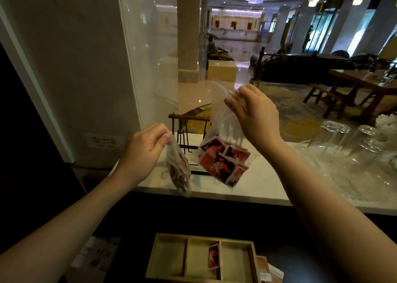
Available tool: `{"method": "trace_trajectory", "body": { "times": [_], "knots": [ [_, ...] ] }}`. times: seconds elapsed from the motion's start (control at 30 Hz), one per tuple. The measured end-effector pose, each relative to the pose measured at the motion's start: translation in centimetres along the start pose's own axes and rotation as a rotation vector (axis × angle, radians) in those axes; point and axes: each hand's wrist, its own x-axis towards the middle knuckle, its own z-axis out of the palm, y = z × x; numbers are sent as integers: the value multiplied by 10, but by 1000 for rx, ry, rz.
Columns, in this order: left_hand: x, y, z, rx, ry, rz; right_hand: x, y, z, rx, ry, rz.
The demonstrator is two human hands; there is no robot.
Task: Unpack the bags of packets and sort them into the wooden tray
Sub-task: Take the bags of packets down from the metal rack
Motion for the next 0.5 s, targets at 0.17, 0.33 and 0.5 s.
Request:
{"method": "trace_trajectory", "body": {
  "times": [0.17,0.33,0.5],
  "knots": [
    [-25,18,10,18,-32,4,-24,-12,-15,196,-105,-61],
    [-69,28,29,3,-205,-60,-75,-21,-13,392,-372,-72],
    [-128,31,54,-91,-376,-303,-141,-22,4,608,-633,69]
  ]
}}
